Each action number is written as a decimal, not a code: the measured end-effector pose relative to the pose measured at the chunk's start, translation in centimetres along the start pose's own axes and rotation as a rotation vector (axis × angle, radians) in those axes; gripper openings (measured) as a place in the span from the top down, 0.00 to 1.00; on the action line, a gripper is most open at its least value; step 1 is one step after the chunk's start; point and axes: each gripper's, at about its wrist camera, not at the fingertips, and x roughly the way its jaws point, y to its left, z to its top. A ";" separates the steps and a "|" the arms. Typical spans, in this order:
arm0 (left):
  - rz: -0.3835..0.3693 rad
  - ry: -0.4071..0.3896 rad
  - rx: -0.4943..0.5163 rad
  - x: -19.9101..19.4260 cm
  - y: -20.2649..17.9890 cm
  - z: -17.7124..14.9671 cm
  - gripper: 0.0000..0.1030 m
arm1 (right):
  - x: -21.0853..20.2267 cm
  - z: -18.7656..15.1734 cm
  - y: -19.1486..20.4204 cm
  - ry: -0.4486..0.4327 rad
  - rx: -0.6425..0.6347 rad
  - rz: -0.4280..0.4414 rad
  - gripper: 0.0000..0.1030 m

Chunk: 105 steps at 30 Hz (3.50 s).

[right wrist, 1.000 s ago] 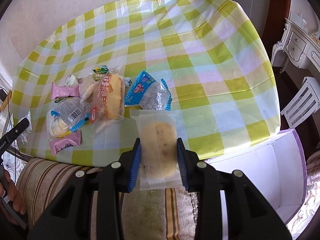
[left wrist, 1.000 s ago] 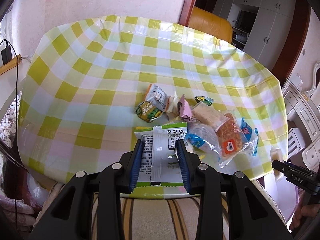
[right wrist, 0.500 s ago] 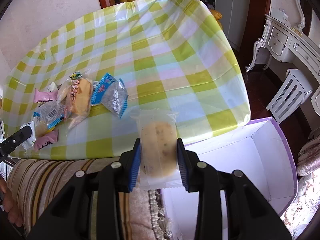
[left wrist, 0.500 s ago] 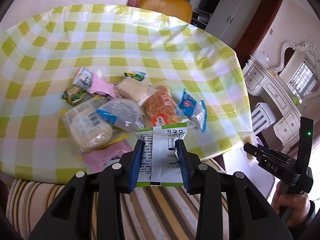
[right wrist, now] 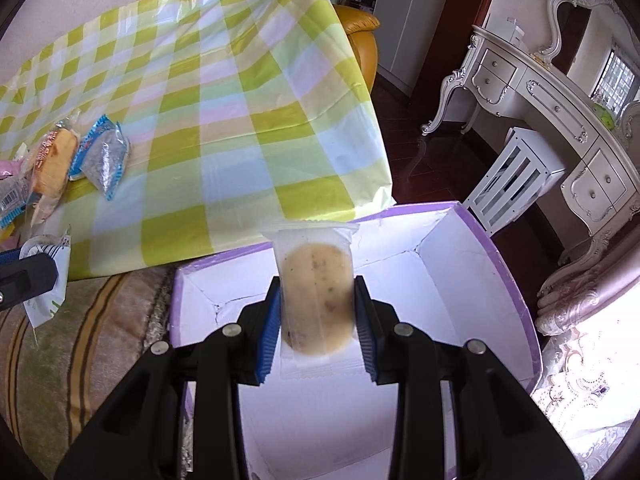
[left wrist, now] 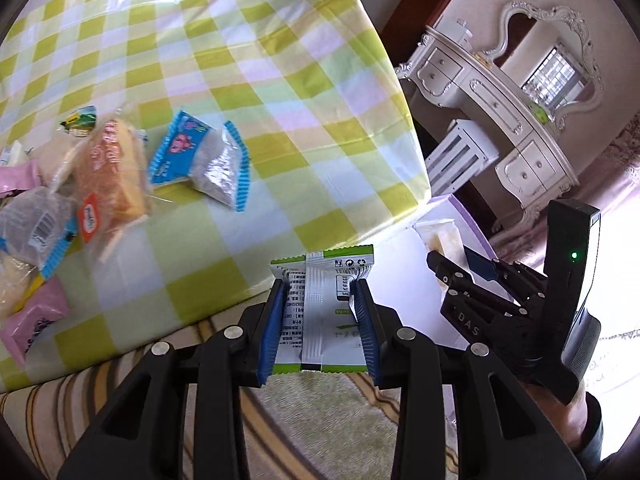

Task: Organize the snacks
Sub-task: 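Carry both packets over the white box and open both grippers to drop them, then return both tools to the snack pile on the table, then grasp the round bread bag with the left gripper while the right grasps the blue-striped seed bag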

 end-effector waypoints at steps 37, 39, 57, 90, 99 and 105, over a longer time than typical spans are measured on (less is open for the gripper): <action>0.177 -0.218 -0.043 -7.1 4.1 -0.9 0.24 | -4.1 3.3 2.3 -0.113 0.142 0.178 0.25; 0.212 -0.244 -0.084 -8.4 5.8 -1.4 0.24 | -4.1 3.7 3.0 -0.104 0.150 0.222 0.25; 0.329 -0.343 -0.346 -13.3 16.1 -4.1 0.24 | -2.8 5.2 7.9 -0.077 0.126 0.260 0.25; 0.317 -0.222 -0.547 -9.9 22.8 -4.3 0.25 | 0.9 9.1 17.2 -0.101 -0.232 0.198 0.23; 0.337 -0.185 -0.521 -8.2 23.4 -2.7 0.20 | 2.4 10.4 18.9 -0.104 -0.350 0.206 0.17; 0.347 -0.176 -0.505 -7.5 23.6 -2.1 0.17 | 4.3 11.3 19.8 -0.044 -0.397 0.249 0.17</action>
